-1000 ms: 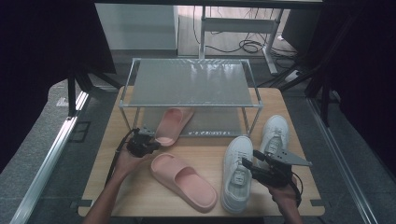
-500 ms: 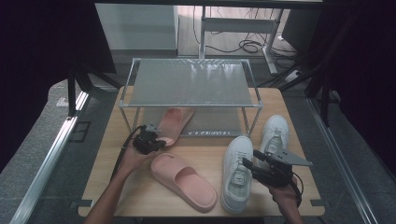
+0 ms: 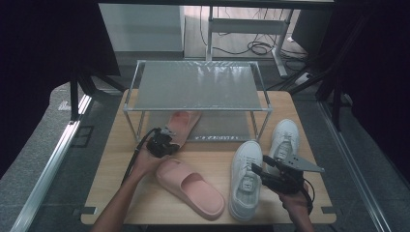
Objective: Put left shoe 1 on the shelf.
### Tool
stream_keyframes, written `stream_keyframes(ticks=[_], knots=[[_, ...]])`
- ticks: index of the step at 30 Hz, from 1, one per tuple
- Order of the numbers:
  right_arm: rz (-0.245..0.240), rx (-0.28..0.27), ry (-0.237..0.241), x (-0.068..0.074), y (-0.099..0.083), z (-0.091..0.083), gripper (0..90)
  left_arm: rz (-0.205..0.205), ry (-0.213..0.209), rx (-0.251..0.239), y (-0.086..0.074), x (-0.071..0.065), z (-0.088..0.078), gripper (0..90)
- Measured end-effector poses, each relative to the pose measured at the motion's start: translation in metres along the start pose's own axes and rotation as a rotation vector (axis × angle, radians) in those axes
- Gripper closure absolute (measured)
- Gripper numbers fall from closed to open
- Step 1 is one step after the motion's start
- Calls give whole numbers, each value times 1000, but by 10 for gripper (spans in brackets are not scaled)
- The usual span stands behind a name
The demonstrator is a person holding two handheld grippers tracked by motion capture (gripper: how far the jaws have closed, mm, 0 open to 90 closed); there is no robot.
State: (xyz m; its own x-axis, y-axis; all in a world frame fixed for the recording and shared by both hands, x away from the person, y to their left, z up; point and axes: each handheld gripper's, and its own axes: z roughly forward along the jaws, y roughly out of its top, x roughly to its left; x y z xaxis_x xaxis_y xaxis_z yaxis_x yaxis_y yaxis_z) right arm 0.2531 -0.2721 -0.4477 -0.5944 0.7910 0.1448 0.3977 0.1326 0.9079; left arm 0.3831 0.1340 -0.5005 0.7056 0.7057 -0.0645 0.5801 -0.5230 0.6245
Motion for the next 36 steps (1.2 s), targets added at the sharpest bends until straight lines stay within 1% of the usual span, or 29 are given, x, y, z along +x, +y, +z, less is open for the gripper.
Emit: stream_keyframes(ticks=[2,4,6,7,9,10,11,12,15,16,17,19,20,21,23,25,26,27,29,30,31,33,34,36], knots=[[3,0,-1,0,0,-1,424,11,5,-15,-2,3,-6,900],[1,-2,-3,-1,0,-1,424,-10,16,-28,-5,7,-12,900],[3,-2,-5,-1,0,-1,424,-18,32,-33,-10,14,-19,900],[3,-2,-5,-1,0,-1,424,-18,32,-33,-10,14,-19,900],[2,-1,-5,0,0,-1,424,-36,51,-35,-16,21,-24,900],[2,-2,-5,0,0,-1,424,-52,68,-34,-21,26,-27,900],[2,-1,-5,0,0,-1,424,-73,76,-33,-24,29,-28,900],[1,0,-4,0,0,-1,424,-73,76,-33,-24,29,-28,900],[0,1,-4,1,0,0,424,-95,121,-22,-31,39,-28,900],[-2,3,-3,1,0,1,424,-120,130,-24,-33,43,-27,900],[-1,4,-3,0,-1,1,424,-127,131,-23,-33,45,-25,900],[1,6,-2,0,-1,1,424,-122,139,-10,-34,48,-22,900],[1,6,-2,0,-1,1,424,-122,139,-10,-34,48,-22,900],[1,4,-3,0,-1,1,424,-130,134,-3,-34,49,-17,900],[2,3,-3,0,-1,1,424,-131,128,-1,-34,50,-16,900],[2,3,-4,-1,-1,0,424,-124,123,-1,-34,48,-14,900],[2,2,-7,-1,-1,0,424,-114,114,-2,-32,45,-13,900],[2,2,-7,-1,-1,0,424,-114,114,-2,-32,45,-13,900],[2,1,-6,-1,-1,0,424,-96,106,-6,-29,36,-11,900],[3,2,-6,-1,-1,0,424,-96,106,-6,-29,36,-11,900],[3,2,-6,-1,-1,0,424,-79,98,-3,-27,33,-10,900],[1,4,-4,0,-1,1,424,-62,87,-4,-23,27,-8,900],[0,5,-3,0,-1,1,424,-62,87,-4,-23,27,-8,900],[0,4,-5,-1,-1,1,424,-46,82,-3,-21,21,-7,900]])
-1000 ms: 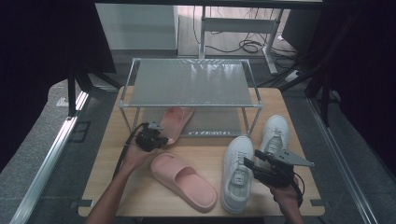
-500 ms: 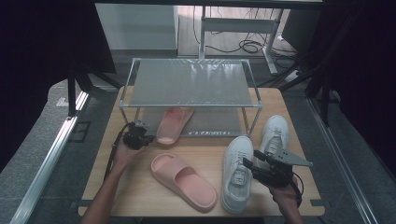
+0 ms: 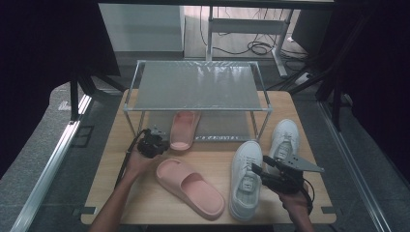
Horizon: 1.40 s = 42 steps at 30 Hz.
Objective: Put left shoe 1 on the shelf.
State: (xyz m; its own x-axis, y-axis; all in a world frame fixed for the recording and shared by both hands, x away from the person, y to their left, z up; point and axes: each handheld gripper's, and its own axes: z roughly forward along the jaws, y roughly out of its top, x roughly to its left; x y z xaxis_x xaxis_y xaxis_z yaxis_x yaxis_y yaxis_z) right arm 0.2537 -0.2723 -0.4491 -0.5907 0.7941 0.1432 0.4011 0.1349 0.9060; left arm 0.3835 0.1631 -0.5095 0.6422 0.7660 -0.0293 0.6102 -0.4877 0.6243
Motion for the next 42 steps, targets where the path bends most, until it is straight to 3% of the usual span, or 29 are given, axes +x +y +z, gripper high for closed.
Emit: stream_keyframes(ticks=[5,8,10,13,19,25,36,42], knots=[[4,-1,-1,-1,0,-1,424,1,0,-10,0,-1,-6,900],[4,-3,-2,-1,0,-1,424,8,-4,-61,4,-5,-23,900],[5,-4,-2,-1,0,-1,424,20,-2,-65,6,-8,-25,900],[2,-2,2,0,0,0,424,43,-37,-81,19,-19,-25,900],[3,-2,3,0,0,0,424,117,-80,-39,29,-35,-11,900],[8,-8,-3,-3,0,-3,425,150,-115,-1,24,-36,-6,900],[6,-5,-1,-2,0,-2,425,149,-107,40,21,-35,8,900],[8,-6,-4,-2,0,-3,424,134,-99,29,24,-35,12,900]])
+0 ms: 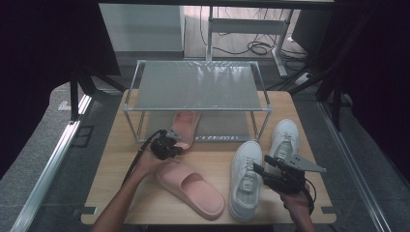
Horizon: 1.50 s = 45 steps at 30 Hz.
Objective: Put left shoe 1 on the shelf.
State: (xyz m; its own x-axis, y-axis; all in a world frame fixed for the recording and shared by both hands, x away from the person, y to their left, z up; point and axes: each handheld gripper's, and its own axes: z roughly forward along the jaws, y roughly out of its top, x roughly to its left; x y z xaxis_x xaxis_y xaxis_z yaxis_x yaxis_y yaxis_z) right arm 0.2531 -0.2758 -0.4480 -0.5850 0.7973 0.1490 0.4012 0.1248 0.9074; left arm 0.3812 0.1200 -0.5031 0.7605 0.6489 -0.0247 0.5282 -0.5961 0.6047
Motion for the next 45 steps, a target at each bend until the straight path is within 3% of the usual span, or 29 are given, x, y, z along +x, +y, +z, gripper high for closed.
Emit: stream_keyframes(ticks=[16,21,29,31,32,37,38,45], knots=[[2,1,-3,-2,-1,-1,424,13,15,3,20,9,18,900],[5,-2,-5,-2,-1,-2,425,1,31,0,23,11,22,900],[4,-2,-7,-3,-1,-2,424,-8,42,0,23,10,20,895],[3,-2,-8,-3,-1,-2,424,-13,43,-28,21,8,9,895],[3,-3,-8,-3,-1,-2,425,-39,40,-51,19,5,5,892],[4,-4,-8,-3,-1,-2,425,-40,32,-99,12,-1,-17,886],[4,-3,-6,-3,0,-2,425,-45,24,-126,7,-5,-28,883],[2,-1,-3,-2,-1,-1,425,-77,-8,-184,-14,-18,-55,869]])
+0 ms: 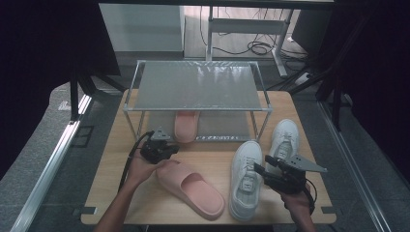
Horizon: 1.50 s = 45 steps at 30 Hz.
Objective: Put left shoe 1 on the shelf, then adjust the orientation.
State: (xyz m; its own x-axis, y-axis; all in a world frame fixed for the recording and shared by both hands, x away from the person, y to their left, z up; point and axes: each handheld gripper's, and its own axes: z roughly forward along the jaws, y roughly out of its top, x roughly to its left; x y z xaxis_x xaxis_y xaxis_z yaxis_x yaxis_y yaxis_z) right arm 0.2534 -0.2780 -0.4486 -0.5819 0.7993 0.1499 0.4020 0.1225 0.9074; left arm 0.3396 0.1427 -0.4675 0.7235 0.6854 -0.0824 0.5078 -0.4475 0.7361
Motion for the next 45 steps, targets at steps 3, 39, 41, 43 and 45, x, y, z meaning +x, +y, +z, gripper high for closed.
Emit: stream_keyframes(ticks=[3,39,41,43,45], knots=[[0,0,1,0,0,0,425,-17,-14,-16,-5,-3,-7,843],[5,9,5,0,-2,3,425,1,-112,-95,-31,-79,-29,900],[5,9,5,0,-2,3,425,7,-119,-104,-31,-83,-31,900],[6,8,5,0,-2,4,425,18,-128,-100,-31,-88,-31,900],[6,10,7,0,-2,4,425,41,-144,-71,-31,-96,-26,900]])
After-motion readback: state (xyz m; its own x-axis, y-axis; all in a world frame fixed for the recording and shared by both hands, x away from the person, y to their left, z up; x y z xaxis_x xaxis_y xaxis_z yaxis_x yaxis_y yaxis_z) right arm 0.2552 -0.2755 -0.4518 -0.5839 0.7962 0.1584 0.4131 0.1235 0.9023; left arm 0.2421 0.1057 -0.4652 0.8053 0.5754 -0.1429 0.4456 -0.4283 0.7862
